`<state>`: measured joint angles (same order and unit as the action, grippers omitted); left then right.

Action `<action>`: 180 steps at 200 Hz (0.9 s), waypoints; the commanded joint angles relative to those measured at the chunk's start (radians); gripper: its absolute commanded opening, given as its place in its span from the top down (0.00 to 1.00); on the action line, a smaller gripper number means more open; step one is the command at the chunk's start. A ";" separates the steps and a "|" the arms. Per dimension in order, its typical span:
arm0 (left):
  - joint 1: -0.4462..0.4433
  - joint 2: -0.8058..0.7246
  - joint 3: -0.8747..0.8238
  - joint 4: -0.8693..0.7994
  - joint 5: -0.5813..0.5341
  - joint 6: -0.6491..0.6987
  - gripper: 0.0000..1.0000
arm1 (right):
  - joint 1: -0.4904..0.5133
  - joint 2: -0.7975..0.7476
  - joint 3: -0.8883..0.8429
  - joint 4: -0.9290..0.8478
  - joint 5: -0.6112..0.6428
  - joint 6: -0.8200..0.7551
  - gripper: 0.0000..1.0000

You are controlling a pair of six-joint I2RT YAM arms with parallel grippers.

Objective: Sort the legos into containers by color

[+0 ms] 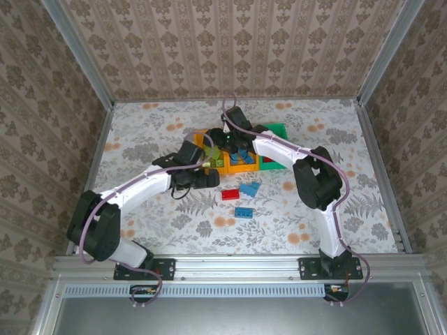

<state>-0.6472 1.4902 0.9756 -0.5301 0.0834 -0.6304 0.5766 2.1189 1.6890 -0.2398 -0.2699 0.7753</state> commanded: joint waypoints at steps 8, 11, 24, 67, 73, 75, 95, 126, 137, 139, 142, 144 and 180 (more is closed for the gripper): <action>-0.083 0.114 0.129 -0.151 0.062 -0.041 0.00 | -0.009 -0.121 -0.042 -0.052 0.073 -0.049 0.30; -0.091 0.126 0.142 -0.164 0.064 -0.039 0.00 | -0.011 -0.129 -0.050 -0.052 0.078 -0.051 0.30; -0.123 0.168 0.193 -0.199 0.071 -0.028 0.00 | -0.022 -0.165 -0.092 -0.043 0.090 -0.053 0.29; -0.189 0.282 0.298 -0.254 0.104 -0.040 0.00 | -0.083 -0.272 -0.243 -0.005 0.106 -0.039 0.29; -0.194 0.296 0.306 -0.258 0.106 -0.044 0.00 | -0.090 -0.287 -0.263 0.000 0.109 -0.038 0.29; -0.196 0.300 0.308 -0.258 0.107 -0.045 0.00 | -0.092 -0.293 -0.270 0.002 0.111 -0.038 0.29; -0.202 0.338 0.324 -0.264 0.113 -0.055 0.00 | -0.114 -0.339 -0.322 0.011 0.122 -0.044 0.28; -0.203 0.393 0.354 -0.274 0.104 -0.054 0.01 | -0.140 -0.410 -0.392 0.002 0.157 -0.064 0.28; -0.203 0.410 0.370 -0.277 0.100 -0.054 0.02 | -0.150 -0.438 -0.419 -0.004 0.174 -0.072 0.27; -0.203 0.413 0.373 -0.277 0.099 -0.054 0.02 | -0.152 -0.444 -0.422 -0.005 0.176 -0.074 0.27; -0.201 0.418 0.377 -0.275 0.099 -0.053 0.02 | -0.154 -0.452 -0.430 -0.007 0.182 -0.077 0.27; -0.202 0.421 0.380 -0.275 0.100 -0.053 0.02 | -0.156 -0.456 -0.434 -0.007 0.187 -0.079 0.27; -0.201 0.466 0.421 -0.281 0.091 -0.037 0.04 | -0.207 -0.534 -0.511 -0.062 0.277 -0.131 0.25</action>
<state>-0.8459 1.9282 1.3548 -0.7757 0.1837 -0.6628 0.4068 1.6508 1.2243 -0.2508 -0.0875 0.7010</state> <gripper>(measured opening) 0.961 0.741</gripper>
